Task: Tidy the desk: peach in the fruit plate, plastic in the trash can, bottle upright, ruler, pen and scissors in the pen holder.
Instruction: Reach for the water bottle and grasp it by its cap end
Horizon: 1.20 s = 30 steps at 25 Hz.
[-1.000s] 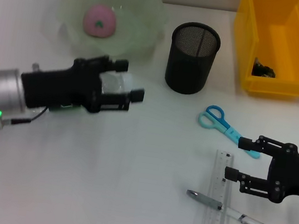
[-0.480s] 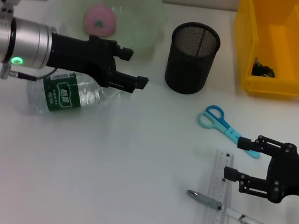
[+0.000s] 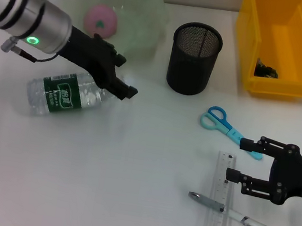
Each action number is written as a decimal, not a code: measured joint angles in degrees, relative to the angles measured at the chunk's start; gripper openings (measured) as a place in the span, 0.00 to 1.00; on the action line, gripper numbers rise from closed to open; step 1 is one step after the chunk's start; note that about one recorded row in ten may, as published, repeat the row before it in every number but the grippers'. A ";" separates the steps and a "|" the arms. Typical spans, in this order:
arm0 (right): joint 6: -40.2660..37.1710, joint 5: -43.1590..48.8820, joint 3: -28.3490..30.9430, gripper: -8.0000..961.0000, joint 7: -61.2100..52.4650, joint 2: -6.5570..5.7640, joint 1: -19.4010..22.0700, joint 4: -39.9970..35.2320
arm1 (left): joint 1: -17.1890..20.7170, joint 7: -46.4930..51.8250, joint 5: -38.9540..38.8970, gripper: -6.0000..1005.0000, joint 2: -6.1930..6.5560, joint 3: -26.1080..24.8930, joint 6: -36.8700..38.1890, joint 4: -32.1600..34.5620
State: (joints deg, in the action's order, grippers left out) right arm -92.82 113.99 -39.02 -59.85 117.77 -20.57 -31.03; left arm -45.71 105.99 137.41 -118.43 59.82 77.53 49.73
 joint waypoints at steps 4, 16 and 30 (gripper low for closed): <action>0.00 0.00 0.00 0.79 -0.01 0.00 0.01 -0.01 | -1.32 3.11 2.78 0.74 -0.15 5.11 -0.15 1.43; 0.27 0.00 0.00 0.79 -0.32 0.31 0.01 0.09 | -4.09 6.60 8.50 0.74 -0.47 11.85 -4.11 1.80; 0.27 0.00 -0.07 0.79 -0.36 0.44 0.10 0.37 | -4.76 7.19 10.72 0.73 -0.70 15.50 -7.16 0.05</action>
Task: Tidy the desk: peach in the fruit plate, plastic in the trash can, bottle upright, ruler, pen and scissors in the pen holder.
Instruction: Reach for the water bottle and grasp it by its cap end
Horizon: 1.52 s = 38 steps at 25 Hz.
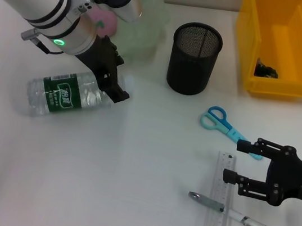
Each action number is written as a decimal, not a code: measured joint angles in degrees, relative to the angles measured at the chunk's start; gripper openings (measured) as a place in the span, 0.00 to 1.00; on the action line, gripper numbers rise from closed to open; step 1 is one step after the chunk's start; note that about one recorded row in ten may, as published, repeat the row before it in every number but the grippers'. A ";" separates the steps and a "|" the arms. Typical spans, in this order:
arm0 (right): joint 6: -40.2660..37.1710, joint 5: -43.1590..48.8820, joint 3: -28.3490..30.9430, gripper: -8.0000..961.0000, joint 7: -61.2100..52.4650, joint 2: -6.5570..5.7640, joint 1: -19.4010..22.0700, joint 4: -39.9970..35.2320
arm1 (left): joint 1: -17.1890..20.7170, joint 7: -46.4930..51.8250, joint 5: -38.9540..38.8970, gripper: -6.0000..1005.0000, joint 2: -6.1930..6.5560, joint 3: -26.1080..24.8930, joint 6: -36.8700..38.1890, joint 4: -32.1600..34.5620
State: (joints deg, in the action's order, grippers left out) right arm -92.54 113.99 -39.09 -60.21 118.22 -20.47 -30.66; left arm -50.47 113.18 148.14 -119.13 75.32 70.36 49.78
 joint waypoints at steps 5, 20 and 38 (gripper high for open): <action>0.00 0.00 -0.02 0.79 0.00 0.08 0.00 -0.02 | -0.36 0.02 0.03 0.73 0.01 1.39 -1.14 -1.30; 0.15 -0.06 0.07 0.79 -0.04 0.08 -0.09 0.01 | -2.38 -0.65 -0.01 0.73 0.00 3.56 -7.41 -8.23; 0.18 -0.30 0.16 0.79 0.01 0.08 -0.27 0.17 | -2.74 -0.95 -0.47 0.72 -0.05 4.81 -7.35 -8.72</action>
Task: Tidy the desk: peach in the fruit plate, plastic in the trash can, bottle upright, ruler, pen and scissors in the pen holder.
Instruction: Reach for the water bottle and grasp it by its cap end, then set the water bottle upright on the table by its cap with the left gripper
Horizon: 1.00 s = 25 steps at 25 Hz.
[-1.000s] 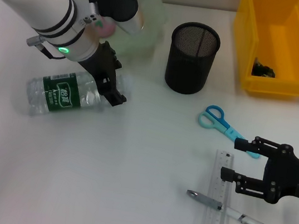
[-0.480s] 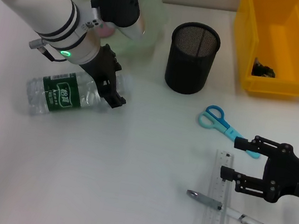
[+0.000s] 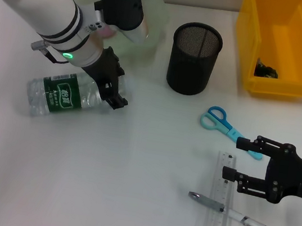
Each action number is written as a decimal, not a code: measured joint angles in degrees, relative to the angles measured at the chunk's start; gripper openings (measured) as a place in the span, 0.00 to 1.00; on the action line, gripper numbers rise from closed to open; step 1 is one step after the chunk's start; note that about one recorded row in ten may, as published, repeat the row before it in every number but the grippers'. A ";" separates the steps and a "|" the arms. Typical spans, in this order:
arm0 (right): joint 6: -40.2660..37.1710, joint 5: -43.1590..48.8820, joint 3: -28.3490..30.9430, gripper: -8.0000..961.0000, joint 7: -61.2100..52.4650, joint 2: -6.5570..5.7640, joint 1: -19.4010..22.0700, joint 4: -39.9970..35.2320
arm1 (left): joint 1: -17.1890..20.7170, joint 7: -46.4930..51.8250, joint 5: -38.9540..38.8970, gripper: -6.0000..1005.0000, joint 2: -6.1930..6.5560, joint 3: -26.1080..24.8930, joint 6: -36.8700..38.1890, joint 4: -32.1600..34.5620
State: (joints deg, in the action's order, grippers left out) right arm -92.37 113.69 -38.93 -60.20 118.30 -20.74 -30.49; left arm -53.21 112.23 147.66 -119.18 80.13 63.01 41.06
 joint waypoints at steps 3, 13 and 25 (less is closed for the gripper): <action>0.00 0.00 0.00 0.79 -0.01 0.00 -0.05 -0.01 | -0.06 0.00 -0.01 0.72 0.00 0.18 0.09 0.06; 0.00 -0.14 0.00 0.79 -0.07 0.08 -0.01 -0.10 | -0.52 0.12 -0.02 0.50 0.00 0.20 0.27 0.18; -0.01 -0.23 0.00 0.79 -0.13 0.17 0.09 -0.18 | -0.61 0.13 -0.43 0.45 0.00 0.15 1.09 0.37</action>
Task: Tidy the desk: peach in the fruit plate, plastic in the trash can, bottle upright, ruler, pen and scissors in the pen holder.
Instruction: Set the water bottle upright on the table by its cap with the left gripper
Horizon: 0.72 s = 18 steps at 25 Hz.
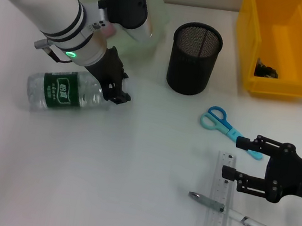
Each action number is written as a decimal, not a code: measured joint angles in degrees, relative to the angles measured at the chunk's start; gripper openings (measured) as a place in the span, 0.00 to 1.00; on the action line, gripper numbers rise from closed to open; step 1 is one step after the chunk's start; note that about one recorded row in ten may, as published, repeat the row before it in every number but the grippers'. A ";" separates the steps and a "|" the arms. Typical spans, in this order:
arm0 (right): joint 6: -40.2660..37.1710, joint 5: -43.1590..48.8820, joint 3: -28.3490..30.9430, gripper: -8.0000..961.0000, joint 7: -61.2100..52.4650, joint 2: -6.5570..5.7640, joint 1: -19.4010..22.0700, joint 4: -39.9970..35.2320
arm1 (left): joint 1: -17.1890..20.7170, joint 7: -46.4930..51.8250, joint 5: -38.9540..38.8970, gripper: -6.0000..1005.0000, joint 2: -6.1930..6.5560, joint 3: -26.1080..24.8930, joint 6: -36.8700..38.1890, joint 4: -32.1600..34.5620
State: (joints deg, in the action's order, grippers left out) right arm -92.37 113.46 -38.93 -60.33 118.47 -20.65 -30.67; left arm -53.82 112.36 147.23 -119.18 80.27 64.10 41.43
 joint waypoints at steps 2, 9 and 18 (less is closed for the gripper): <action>0.00 0.00 0.00 0.79 -0.01 0.00 0.00 0.00 | 0.03 -0.26 -0.56 0.45 0.00 0.00 0.14 0.04; 0.00 0.00 0.00 0.79 -0.04 0.00 0.00 -0.01 | 1.27 -1.19 -5.03 0.45 0.33 -1.92 3.82 3.44; 0.00 0.00 0.00 0.79 -0.05 0.00 0.00 -0.04 | 2.55 -3.42 -9.12 0.45 0.54 -7.38 8.85 5.95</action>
State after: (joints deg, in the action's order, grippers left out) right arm -92.38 113.46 -38.93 -60.38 118.48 -20.65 -30.71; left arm -51.27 108.94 138.11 -118.64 72.89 72.95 47.38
